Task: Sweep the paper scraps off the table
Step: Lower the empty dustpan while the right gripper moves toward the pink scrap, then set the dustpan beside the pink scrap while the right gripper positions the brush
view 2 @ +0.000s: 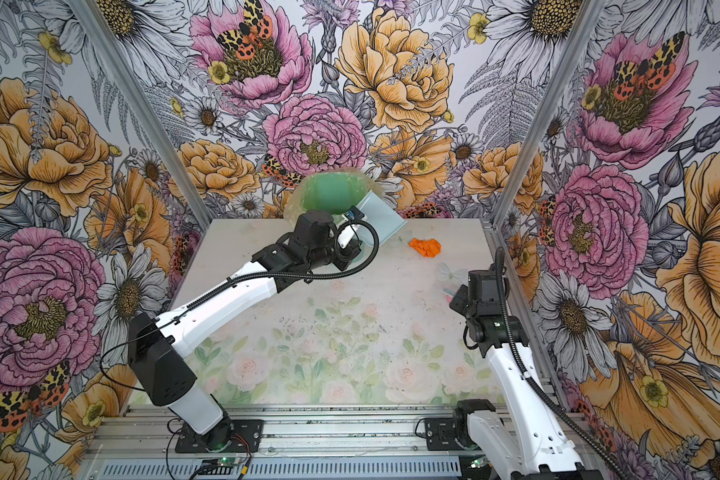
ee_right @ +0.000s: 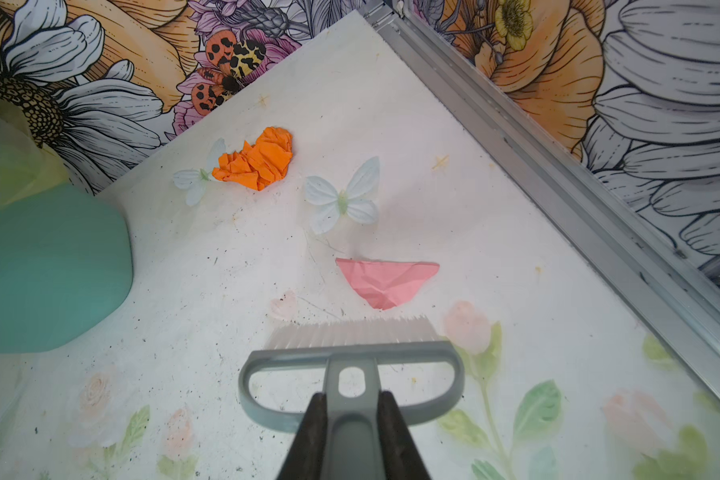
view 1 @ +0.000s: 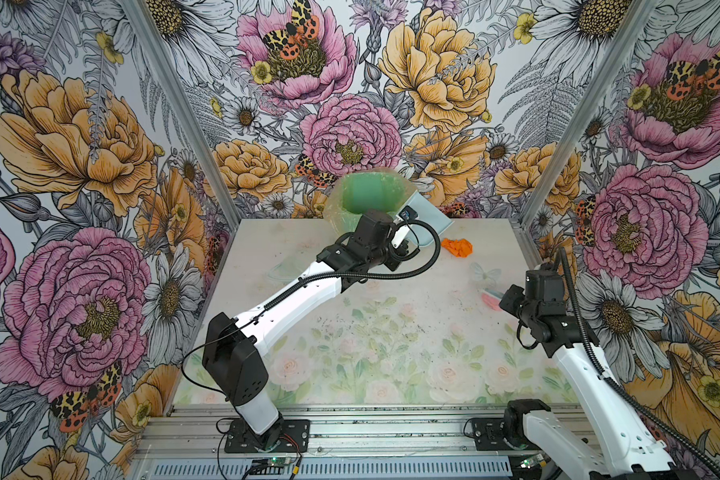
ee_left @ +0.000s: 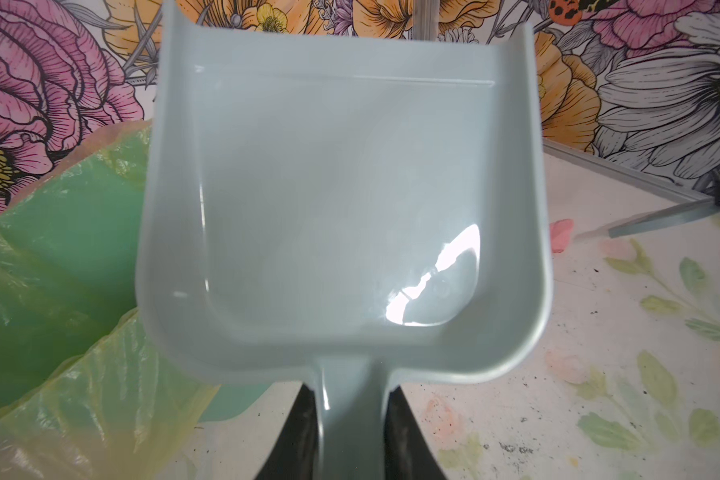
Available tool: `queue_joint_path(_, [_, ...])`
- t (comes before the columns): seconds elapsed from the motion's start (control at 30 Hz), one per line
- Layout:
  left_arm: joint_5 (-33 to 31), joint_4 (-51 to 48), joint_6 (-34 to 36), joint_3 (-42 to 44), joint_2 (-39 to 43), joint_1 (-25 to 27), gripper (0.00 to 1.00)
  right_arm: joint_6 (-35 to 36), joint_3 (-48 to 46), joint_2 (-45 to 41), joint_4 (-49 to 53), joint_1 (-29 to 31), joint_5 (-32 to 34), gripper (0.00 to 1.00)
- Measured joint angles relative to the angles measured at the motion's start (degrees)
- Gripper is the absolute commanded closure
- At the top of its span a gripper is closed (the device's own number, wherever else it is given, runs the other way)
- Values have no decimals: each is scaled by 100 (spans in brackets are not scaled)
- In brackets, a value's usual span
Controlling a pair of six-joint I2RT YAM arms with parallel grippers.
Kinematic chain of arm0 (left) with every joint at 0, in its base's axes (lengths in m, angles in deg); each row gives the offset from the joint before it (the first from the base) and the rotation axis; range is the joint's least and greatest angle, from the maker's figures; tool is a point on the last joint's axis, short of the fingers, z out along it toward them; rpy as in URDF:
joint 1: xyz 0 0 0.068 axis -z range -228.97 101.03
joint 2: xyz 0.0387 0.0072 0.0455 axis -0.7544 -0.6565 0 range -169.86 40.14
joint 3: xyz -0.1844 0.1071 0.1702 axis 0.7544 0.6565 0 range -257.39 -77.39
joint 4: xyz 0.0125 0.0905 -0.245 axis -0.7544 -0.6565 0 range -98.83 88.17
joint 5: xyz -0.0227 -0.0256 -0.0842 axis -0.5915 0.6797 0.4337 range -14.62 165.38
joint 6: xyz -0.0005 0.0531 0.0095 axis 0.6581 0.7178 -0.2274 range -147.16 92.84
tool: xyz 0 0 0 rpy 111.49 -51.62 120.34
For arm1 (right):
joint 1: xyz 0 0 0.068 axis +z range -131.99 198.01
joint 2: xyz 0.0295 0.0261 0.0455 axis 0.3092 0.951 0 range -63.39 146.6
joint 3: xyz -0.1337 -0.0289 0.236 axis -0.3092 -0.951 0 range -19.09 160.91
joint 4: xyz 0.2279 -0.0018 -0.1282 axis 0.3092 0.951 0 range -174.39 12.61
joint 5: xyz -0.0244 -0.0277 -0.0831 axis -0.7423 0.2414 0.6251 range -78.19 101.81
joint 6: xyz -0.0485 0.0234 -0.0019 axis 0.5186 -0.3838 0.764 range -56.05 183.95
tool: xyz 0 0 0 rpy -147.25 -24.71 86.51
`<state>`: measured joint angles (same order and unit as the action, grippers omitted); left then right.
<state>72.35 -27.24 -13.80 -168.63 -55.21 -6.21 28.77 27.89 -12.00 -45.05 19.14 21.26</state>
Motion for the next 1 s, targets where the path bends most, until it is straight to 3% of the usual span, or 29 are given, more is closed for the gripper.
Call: queue_joint_path(1.0, [457, -13, -708, 385, -476, 249, 100, -131, 0, -2, 76, 0, 369, 100])
